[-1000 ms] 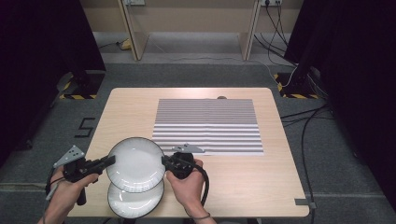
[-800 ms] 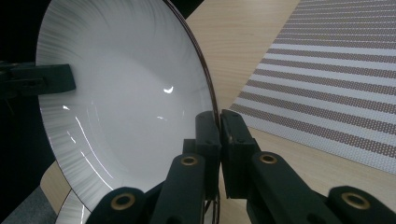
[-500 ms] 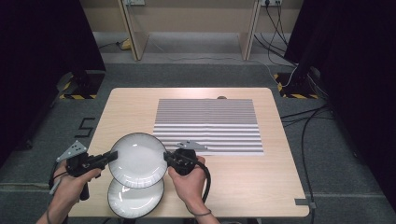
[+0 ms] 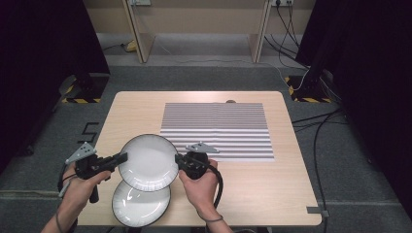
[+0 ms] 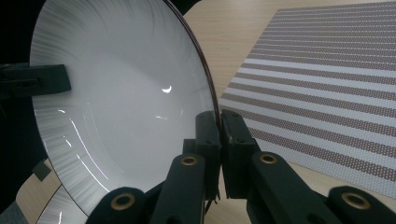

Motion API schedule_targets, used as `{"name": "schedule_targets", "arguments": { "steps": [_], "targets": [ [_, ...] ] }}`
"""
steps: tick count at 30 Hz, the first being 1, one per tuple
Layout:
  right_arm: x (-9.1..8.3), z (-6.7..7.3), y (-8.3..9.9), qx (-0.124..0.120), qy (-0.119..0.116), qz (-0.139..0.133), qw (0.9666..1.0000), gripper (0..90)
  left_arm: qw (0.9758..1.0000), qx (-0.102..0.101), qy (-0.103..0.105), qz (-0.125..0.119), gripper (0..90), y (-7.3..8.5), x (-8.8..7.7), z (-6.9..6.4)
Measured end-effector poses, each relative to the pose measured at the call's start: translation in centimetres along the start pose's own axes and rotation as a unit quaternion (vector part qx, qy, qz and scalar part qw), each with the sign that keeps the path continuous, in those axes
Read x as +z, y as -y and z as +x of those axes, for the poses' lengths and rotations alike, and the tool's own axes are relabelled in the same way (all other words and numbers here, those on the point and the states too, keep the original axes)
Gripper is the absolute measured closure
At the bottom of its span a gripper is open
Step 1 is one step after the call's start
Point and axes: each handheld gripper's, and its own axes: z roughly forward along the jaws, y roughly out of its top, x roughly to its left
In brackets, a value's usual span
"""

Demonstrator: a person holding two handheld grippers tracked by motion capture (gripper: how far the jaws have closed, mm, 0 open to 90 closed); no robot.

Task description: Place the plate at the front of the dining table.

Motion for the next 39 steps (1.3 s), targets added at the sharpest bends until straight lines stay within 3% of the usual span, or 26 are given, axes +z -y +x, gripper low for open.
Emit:
{"name": "schedule_targets", "arguments": {
  "steps": [15,39],
  "targets": [
    [-0.9,-0.8,-0.8,0.004,0.01,-0.01,0.9999,87.0,0.9999,0.01,0.009,-0.006,84.3,-1.3,1.0,-0.6],
    [-2.1,-2.2,-1.3,0.004,0.027,-0.02,0.9994,86.9,0.9996,0.017,0.022,-0.01,84.3,-2.2,2.9,-1.6]
  ]
}}
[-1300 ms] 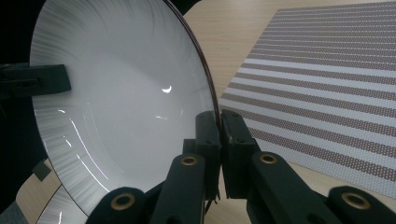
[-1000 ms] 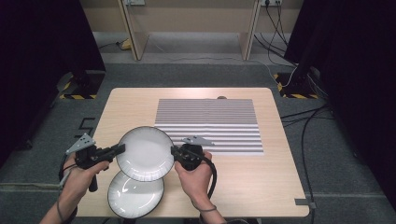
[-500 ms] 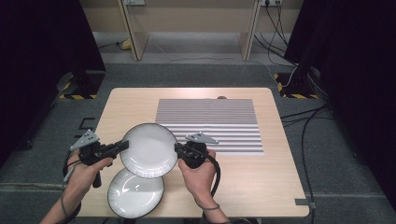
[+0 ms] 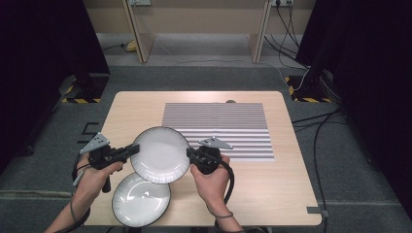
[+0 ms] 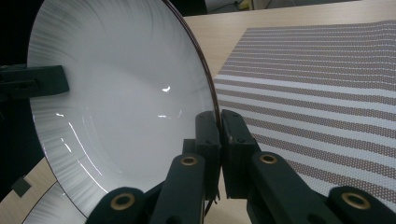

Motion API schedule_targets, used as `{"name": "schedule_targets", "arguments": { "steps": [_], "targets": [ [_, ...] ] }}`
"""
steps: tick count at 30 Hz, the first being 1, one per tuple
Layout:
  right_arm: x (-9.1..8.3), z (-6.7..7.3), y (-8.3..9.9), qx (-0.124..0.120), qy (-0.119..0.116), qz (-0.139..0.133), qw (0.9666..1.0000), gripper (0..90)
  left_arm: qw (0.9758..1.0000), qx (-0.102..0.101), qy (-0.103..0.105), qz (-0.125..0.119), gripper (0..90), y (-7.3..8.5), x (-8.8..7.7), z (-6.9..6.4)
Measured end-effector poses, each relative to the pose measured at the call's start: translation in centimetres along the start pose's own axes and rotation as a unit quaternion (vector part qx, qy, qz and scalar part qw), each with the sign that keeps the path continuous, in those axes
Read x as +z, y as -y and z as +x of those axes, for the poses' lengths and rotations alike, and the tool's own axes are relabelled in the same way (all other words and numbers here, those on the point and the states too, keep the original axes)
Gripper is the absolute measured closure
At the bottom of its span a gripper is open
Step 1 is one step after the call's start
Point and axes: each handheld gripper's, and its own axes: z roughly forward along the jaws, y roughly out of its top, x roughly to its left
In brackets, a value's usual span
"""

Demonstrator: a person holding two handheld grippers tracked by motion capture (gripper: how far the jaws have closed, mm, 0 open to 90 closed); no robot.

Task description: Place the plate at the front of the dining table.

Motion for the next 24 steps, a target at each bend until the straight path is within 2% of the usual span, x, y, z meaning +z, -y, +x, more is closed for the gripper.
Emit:
{"name": "schedule_targets", "arguments": {
  "steps": [24],
  "targets": [
    [-1.4,-1.8,-0.7,0.009,0.018,-0.013,0.9997,86.9,0.9998,0.017,0.012,-0.002,84.3,-1.7,2.1,-1.2]
  ]
}}
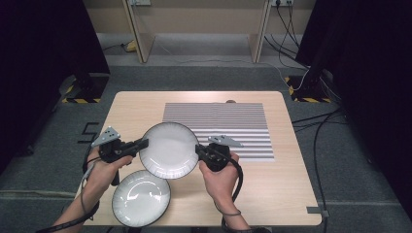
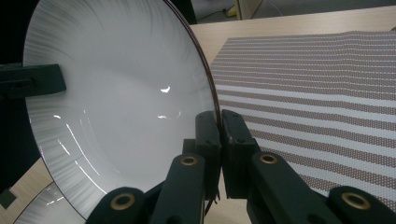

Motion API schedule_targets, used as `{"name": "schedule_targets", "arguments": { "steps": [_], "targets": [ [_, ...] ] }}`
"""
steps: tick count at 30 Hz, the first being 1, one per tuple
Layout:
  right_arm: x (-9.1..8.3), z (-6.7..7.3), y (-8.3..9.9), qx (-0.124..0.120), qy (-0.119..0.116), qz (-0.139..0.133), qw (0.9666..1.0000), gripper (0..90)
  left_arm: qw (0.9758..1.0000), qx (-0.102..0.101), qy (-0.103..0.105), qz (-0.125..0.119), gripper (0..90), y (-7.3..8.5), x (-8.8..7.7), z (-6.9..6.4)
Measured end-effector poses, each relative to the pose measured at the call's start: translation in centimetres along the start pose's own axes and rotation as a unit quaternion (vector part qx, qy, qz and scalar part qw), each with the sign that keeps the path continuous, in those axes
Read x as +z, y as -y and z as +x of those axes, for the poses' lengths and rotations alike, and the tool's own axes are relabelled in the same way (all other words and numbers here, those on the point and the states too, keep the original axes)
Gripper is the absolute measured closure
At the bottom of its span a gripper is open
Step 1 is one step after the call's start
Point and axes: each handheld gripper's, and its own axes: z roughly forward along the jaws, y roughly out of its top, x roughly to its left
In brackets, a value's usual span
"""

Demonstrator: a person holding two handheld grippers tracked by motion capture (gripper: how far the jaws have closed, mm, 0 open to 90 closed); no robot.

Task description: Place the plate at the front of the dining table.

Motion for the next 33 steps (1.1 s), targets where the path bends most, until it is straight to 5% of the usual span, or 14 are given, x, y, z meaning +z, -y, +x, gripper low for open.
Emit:
{"name": "schedule_targets", "arguments": {
  "steps": [33],
  "targets": [
    [-1.0,-2.1,-0.8,0.008,0.022,-0.011,0.9997,86.8,0.9999,0.009,0.012,-0.001,84.3,-1.5,2.7,-0.9]
  ]
}}
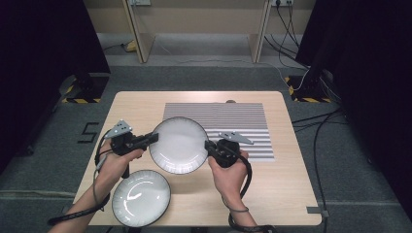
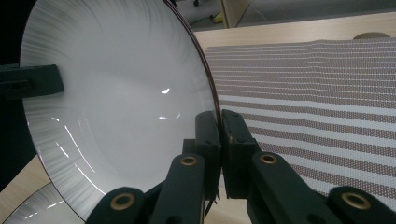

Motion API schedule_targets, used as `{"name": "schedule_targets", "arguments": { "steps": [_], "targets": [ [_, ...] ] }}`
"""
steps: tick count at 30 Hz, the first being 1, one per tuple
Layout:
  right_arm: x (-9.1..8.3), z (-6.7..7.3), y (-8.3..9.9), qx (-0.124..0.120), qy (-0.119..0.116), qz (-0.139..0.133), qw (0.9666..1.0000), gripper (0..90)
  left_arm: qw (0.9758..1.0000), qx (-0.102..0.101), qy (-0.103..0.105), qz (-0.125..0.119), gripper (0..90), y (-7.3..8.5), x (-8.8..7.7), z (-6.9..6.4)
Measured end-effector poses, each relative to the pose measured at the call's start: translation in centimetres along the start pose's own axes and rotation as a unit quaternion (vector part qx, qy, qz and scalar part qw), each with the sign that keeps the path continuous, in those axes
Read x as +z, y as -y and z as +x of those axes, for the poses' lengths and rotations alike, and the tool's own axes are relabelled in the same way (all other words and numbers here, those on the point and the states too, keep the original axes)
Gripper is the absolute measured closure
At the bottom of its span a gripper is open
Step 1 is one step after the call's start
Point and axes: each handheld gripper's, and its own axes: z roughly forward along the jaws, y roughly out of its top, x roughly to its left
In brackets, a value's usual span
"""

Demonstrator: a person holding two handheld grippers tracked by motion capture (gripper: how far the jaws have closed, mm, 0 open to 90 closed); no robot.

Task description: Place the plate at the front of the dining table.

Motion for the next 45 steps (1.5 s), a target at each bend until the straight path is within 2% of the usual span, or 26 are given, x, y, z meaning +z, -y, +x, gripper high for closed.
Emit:
{"name": "schedule_targets", "arguments": {
  "steps": [34,45],
  "targets": [
    [-0.8,-2.1,-0.7,0.014,0.013,-0.006,0.9998,86.9,0.9998,0.009,0.016,0.004,84.2,-1.5,2.6,-0.7],
    [-1.0,-2.7,-1.5,0.015,0.019,-0.013,0.9996,86.8,0.9997,0.013,0.019,0.001,84.2,-2.6,3.5,-0.9]
  ]
}}
